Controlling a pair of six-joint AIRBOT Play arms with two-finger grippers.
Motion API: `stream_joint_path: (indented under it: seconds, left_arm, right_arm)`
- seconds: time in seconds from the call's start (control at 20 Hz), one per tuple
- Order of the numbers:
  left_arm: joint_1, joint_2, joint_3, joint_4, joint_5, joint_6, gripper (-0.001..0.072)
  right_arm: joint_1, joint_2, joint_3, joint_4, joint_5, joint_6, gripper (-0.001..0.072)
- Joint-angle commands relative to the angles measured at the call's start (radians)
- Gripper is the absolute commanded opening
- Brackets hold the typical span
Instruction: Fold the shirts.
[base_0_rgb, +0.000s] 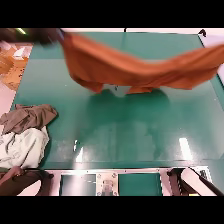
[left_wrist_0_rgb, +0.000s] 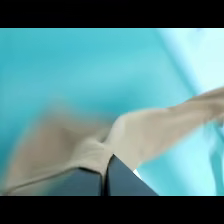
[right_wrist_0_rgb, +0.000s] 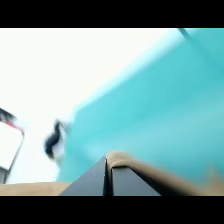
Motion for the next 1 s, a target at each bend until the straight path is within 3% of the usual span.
stream_joint_path:
  seconds: [0.0,0.25,0.45,0.7,0.95]
  left_arm:
    - [0.000,0.077,0.359,0.090,-0.011,-0.014,0.0025]
    - [0.000,0.207,0.350,0.313,0.010,-0.015,0.0025]
    - [0.000,0.183,0.290,0.492,-0.045,-0.015,0.0025]
    - [0.000,0.040,0.020,0.484,-0.034,0.001,0.0025]
    - [0.000,-0.273,-0.122,0.375,0.023,0.019,0.0025]
  right_arm:
    - [-0.033,0.210,0.173,0.153,-0.102,0.051,0.0020]
    - [-0.096,0.306,0.366,0.046,-0.182,0.135,0.0020]
    - [-0.095,0.260,0.331,-0.036,-0.172,0.146,0.0020]
    - [0.016,0.161,0.056,-0.063,-0.177,0.001,0.0020]
    - [0.273,-0.086,-0.198,-0.262,-0.390,-0.071,0.0020]
